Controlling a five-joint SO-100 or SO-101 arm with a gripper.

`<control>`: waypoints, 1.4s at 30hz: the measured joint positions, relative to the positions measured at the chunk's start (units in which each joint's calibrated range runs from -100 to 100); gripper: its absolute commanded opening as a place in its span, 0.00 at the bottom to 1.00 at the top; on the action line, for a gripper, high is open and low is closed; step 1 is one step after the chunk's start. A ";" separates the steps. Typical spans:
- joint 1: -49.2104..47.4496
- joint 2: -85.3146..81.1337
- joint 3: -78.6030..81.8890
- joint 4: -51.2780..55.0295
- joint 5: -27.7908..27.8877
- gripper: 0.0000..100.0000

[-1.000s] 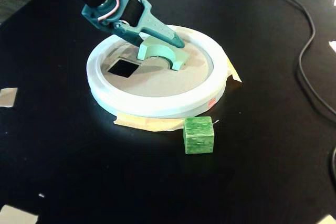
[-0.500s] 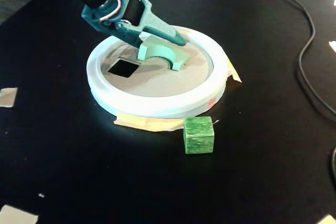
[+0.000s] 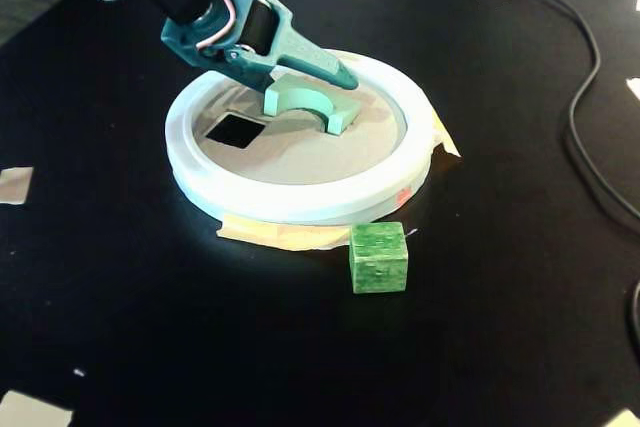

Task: Pick up the U shape block and drop it in corresponding U shaped hole

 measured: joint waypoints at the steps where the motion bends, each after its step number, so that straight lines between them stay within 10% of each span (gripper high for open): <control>1: 0.10 -1.52 0.00 2.72 0.00 0.91; 21: 9.39 -44.23 -0.10 49.66 6.50 0.90; 42: 42.16 -99.60 35.53 51.79 18.95 0.90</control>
